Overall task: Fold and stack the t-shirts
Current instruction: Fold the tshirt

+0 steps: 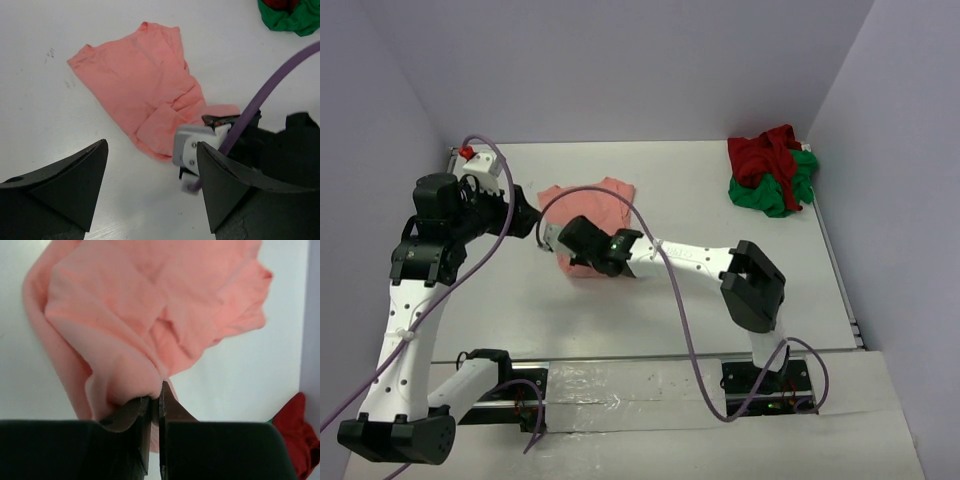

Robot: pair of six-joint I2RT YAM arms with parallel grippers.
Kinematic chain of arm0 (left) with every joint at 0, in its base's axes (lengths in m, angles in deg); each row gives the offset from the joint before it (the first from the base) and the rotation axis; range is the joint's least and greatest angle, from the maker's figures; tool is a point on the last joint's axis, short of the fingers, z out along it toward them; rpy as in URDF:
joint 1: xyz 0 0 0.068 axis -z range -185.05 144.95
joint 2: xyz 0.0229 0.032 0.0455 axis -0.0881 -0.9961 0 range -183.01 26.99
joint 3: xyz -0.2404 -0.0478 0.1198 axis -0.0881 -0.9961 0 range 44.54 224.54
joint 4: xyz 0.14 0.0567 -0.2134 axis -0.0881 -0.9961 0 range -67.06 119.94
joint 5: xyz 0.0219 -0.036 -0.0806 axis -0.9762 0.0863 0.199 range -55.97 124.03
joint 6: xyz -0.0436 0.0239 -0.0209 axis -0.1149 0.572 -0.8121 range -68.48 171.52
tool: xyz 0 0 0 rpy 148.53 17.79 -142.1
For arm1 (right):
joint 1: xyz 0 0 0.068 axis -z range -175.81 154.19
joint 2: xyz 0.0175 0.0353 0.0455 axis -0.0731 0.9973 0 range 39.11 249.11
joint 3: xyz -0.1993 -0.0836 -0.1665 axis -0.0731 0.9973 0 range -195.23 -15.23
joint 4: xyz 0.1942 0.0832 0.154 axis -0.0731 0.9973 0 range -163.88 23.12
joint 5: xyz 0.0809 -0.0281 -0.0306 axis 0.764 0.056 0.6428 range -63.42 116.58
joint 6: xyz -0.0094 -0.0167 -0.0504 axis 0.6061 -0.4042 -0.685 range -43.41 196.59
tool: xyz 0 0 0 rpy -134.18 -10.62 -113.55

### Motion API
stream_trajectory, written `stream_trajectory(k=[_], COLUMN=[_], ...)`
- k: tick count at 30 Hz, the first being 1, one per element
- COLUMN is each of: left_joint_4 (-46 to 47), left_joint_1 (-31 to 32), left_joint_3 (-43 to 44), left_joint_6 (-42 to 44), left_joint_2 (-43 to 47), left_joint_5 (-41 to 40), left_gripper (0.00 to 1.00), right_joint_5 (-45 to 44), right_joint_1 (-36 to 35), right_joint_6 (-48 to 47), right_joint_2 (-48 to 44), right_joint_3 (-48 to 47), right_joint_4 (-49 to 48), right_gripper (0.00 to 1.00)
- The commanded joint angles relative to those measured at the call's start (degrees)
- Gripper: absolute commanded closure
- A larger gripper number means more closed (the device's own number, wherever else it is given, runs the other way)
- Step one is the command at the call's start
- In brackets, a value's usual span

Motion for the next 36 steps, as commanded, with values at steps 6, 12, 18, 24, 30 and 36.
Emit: stream_trajectory(k=[6, 12, 18, 24, 30, 36], left_joint_4=[5.29, 5.47, 5.91, 5.30, 3.72, 3.36], left_joint_1=[-0.33, -0.33, -0.33, -0.33, -0.33, -0.33], left_joint_3=[-2.55, -2.99, -4.13, -4.05, -1.85, 0.26], left_joint_6=[-0.07, -0.16, -0.42, -0.69, -0.16, -0.60], left_joint_2=[0.09, 0.01, 0.36, 1.41, 2.03, 2.20], left_joint_5=[-1.81, -1.11, -0.49, -1.10, -2.25, -1.81], left_gripper=[0.19, 0.19, 0.19, 0.19, 0.19, 0.19], right_joint_5=[-1.27, -5.75, -8.82, -9.01, -6.20, -4.43], right_joint_1=[8.65, 9.98, 10.51, 11.04, 7.19, -1.87], right_joint_6=[-5.25, -11.92, -17.72, -13.80, -5.35, 3.00], right_joint_2=[11.43, 15.13, 16.54, 18.30, 7.00, -7.95], right_joint_3=[-16.65, -17.81, -18.33, -25.36, -10.63, 5.56], right_joint_4=[-13.48, -28.23, -44.48, -39.90, -24.07, -12.02], right_gripper=[1.00, 1.00, 1.00, 1.00, 1.00, 1.00])
